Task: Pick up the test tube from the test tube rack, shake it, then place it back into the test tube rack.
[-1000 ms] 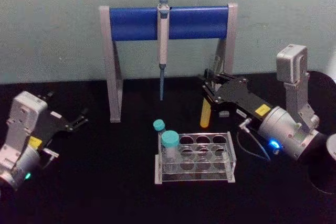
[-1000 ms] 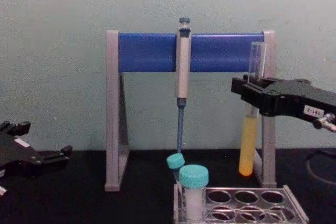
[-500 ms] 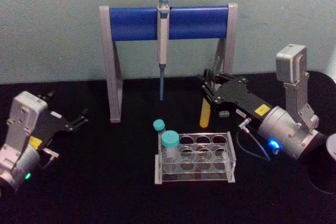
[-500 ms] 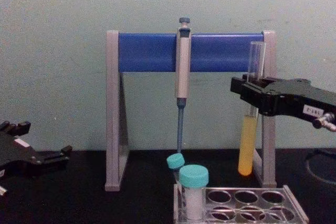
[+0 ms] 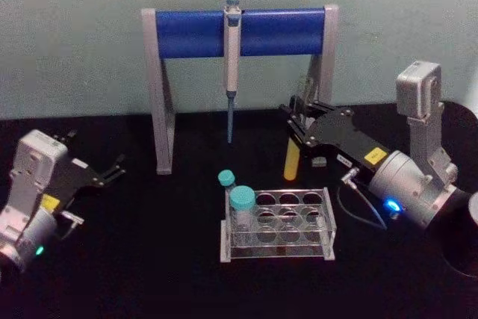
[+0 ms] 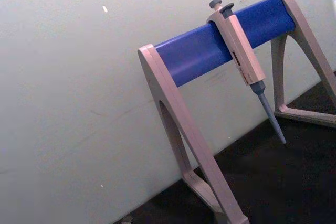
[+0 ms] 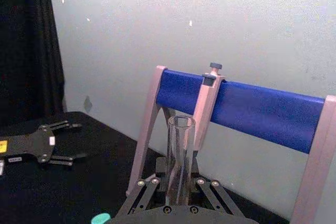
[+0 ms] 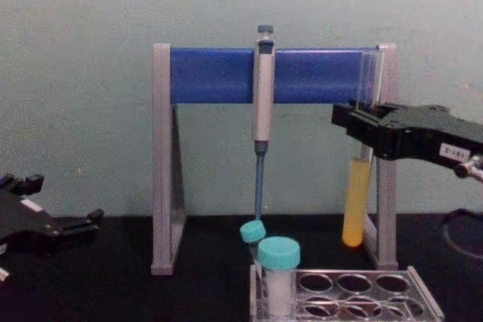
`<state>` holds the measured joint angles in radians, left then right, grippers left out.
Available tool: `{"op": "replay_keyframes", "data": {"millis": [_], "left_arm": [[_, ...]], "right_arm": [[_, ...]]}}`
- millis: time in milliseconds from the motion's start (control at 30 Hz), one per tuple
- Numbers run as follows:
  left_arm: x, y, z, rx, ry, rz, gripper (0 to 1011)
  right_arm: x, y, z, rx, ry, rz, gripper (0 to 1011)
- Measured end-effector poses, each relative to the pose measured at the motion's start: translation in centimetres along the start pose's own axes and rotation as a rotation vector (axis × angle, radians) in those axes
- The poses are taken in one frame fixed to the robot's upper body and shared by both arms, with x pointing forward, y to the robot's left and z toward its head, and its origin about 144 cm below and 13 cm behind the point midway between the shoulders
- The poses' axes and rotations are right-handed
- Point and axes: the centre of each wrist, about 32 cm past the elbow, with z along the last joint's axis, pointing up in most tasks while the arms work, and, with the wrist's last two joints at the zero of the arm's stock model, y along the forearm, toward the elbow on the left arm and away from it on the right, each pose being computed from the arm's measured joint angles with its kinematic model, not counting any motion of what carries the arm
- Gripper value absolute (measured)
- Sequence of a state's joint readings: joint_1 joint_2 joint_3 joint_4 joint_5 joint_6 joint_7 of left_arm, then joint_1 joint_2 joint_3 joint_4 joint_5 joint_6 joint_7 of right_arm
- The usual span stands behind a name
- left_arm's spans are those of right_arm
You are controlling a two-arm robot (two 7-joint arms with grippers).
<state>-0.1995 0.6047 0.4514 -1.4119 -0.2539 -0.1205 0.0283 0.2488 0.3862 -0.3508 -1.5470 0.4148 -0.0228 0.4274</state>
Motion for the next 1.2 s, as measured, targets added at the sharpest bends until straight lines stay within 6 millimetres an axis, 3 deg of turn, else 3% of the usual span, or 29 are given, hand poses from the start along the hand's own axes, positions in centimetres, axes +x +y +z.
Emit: {"op": "replay_keyframes", "data": {"millis": [367, 1200], "left_arm": [[0.0, 0.0, 0.0, 0.0, 0.0, 0.0, 1010], [0.0, 0.0, 0.0, 0.0, 0.0, 0.0, 1010]], "right_arm": [[-0.8, -1.0, 0.5, 0.004, 0.01, 0.028, 229], [-1.2, -1.5, -1.1, -0.042, 0.035, 0.014, 229]]}}
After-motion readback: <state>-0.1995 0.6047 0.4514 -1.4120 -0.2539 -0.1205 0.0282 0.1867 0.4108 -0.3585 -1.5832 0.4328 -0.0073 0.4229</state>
